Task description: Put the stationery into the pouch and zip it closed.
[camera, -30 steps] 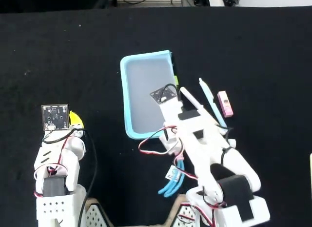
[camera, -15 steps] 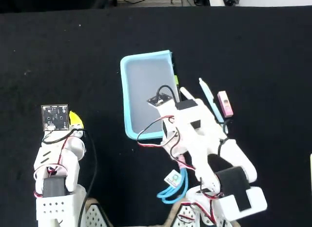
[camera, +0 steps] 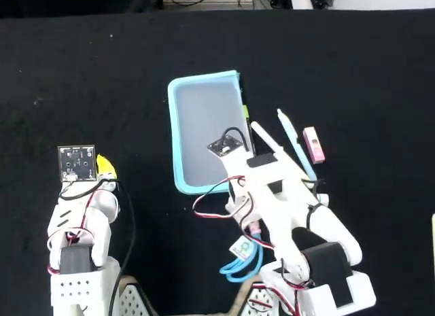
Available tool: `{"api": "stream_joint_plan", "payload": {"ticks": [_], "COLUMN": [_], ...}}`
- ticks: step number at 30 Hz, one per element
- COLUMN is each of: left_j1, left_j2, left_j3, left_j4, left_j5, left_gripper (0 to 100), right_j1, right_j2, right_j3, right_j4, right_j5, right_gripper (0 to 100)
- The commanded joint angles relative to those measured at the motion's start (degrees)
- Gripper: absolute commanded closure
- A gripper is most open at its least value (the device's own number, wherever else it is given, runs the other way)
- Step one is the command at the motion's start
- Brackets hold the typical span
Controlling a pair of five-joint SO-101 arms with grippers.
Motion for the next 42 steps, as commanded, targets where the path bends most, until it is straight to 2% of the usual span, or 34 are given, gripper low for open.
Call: {"api": "stream_joint_plan", "payload": {"ticks": [1, 4, 10, 14, 19, 24, 28, 31, 34, 36, 38, 40, 42], "left_j1": [-0.40, 0.13, 0.13, 0.22, 2.59, 4.62, 3.82, 0.13, -4.97, -6.37, -5.14, -0.75, 4.97], "left_j2": [-0.35, -0.35, -0.44, -0.44, -0.44, -0.44, -0.44, -0.44, -0.44, -0.35, -0.18, -0.09, 0.00], "left_j3": [-0.48, -0.48, 0.31, 0.22, 0.22, -0.04, -1.63, -4.26, -8.13, -10.77, -12.79, -14.29, -14.64], "left_j4": [0.00, 0.18, -0.18, -0.26, -0.26, -0.26, -0.70, -0.70, -0.70, -0.62, -0.62, -0.70, -2.46], "left_j5": [0.35, 0.35, 0.35, 0.62, 0.70, 0.79, 0.88, 1.05, 6.59, 11.08, 12.13, 11.60, 7.30], "left_gripper": [97, 97, 97, 97, 97, 97, 97, 97, 96, 90, 83, 83, 83], "right_j1": [-0.53, -0.53, -0.97, -1.05, -6.24, -13.80, -14.95, -14.86, -14.86, -14.95, -14.95, -14.95, -14.95], "right_j2": [0.84, -2.77, -22.20, -35.12, -46.11, -50.24, -51.74, -51.82, -51.82, -51.91, -51.91, -51.91, -52.00], "right_j3": [1.19, 0.48, -9.01, -11.03, -13.67, -14.11, -14.11, -14.11, -14.11, -14.11, -14.11, -14.11, -14.11], "right_j4": [-2.73, -1.49, 11.96, 11.69, 11.08, 8.70, 4.84, 3.60, 3.43, 3.43, 3.43, 3.52, 3.78], "right_j5": [2.55, 5.45, 5.98, 6.07, 6.07, 6.07, 6.07, 6.07, 6.07, 6.07, 6.07, 6.07, 6.07], "right_gripper": [98.9, 98.8, 98.8, 98.8, 98.8, 98.8, 98.8, 98.8, 98.8, 98.8, 98.8, 98.8, 98.8]}}
